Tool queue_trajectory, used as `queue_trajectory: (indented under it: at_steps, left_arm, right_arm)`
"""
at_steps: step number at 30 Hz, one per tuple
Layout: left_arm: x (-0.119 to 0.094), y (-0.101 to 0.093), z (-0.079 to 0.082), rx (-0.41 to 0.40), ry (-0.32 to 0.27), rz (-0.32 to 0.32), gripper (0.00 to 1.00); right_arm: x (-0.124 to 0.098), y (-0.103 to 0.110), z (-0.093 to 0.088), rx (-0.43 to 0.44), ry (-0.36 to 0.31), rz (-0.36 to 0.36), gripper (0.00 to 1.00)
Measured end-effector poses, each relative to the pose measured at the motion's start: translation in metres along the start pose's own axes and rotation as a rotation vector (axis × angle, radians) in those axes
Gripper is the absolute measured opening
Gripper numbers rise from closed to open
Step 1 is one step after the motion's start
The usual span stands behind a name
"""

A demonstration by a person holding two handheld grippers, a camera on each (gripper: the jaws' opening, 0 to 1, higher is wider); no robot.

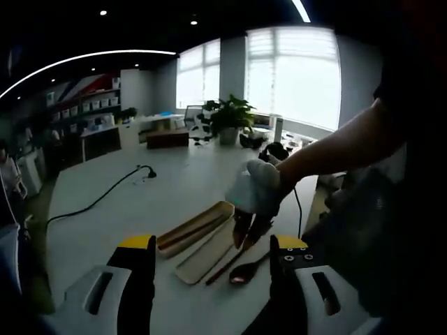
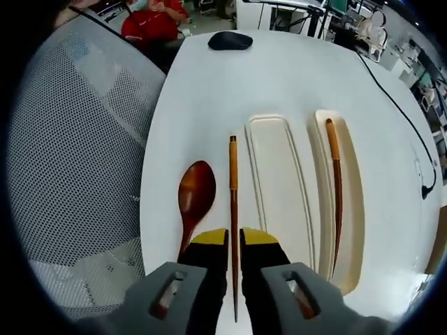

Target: Arrange the utensils inside the cutlery case until each visible utensil rests in its matching compartment.

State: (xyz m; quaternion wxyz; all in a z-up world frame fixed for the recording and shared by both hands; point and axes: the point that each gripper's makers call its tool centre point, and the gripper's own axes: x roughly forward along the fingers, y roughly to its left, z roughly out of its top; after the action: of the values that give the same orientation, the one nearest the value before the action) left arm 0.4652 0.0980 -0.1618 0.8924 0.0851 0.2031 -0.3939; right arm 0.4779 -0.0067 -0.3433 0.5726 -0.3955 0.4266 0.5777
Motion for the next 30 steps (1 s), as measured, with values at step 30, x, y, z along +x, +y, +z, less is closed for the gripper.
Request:
queue_trajectory:
  at_steps: [30]
  left_arm:
    - [0.000, -0.001, 0.000, 0.000, 0.000, -0.002, 0.68]
  right_arm:
    - [0.016, 0.000, -0.012, -0.032, 0.069, 0.003, 0.06]
